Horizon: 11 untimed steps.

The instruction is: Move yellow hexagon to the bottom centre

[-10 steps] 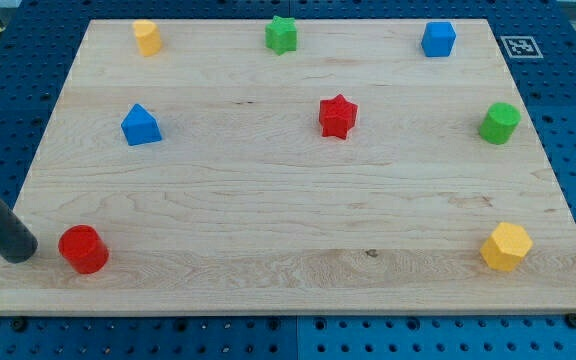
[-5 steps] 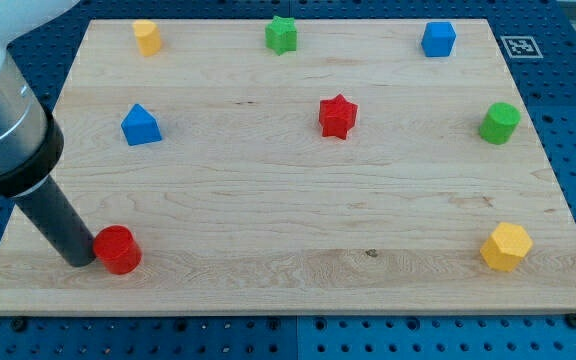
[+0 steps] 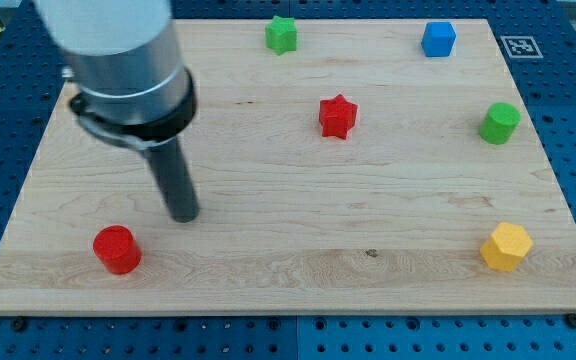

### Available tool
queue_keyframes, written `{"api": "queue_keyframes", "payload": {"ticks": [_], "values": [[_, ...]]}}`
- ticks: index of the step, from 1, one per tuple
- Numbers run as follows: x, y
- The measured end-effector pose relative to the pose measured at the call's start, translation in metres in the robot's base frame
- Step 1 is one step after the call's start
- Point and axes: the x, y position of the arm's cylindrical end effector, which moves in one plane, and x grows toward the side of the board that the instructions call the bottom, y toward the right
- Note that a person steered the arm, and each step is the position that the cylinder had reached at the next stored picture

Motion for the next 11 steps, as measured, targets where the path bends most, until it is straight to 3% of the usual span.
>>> {"api": "queue_keyframes", "payload": {"ticks": [1, 3, 8, 11], "values": [[-0.001, 0.049], [-0.001, 0.089], [0.0, 0.322], [0.035, 0.355]]}}
